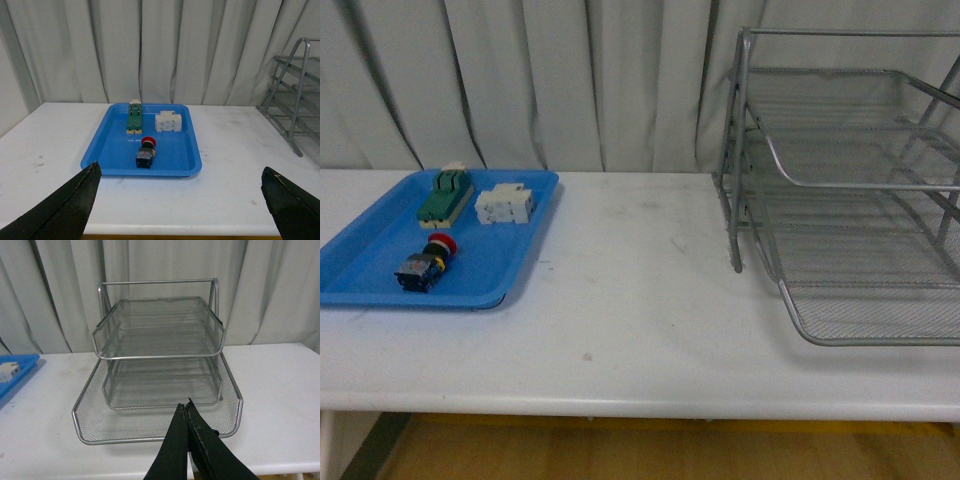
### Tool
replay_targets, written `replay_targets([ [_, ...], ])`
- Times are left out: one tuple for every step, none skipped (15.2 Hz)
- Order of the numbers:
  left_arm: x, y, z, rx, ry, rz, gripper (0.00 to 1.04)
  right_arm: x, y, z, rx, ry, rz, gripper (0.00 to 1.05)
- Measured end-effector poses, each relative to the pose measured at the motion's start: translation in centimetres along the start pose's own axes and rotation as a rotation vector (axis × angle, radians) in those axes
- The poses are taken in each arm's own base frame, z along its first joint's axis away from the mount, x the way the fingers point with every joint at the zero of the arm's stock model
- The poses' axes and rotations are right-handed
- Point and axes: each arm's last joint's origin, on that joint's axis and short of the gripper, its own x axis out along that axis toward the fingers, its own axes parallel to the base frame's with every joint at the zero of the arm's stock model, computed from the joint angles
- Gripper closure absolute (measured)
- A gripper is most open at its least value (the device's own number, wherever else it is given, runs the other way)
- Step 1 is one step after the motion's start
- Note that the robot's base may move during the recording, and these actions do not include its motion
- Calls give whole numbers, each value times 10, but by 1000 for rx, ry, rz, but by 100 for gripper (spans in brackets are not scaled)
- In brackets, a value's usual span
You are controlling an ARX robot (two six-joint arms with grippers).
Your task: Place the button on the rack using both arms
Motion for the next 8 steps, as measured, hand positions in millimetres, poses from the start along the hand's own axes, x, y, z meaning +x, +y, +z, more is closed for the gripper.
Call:
replay_targets([
  [0, 0, 0, 0, 0, 0, 7, -1, 0, 0, 0, -1, 0, 103],
  [0, 0, 0, 0, 0, 0, 7, -2, 0, 0, 0, 0, 0, 103],
  [0, 0, 0, 0, 0, 0, 7, -3, 0, 0, 0, 2, 0, 103],
  [0, 0, 0, 0, 0, 0, 7, -4, 0, 0, 0, 0, 0, 103],
  [0, 0, 0, 0, 0, 0, 7, -5, 0, 0, 0, -1, 0, 103],
  [0, 0, 0, 0, 0, 0, 7, -6, 0, -1, 0, 2, 0, 103],
  [0, 0, 0, 0, 0, 0, 7, -10, 0, -5, 0, 42, -1, 103],
  [0, 0, 0, 0, 0, 1, 7, -16, 0, -4, 0, 14, 3, 103],
])
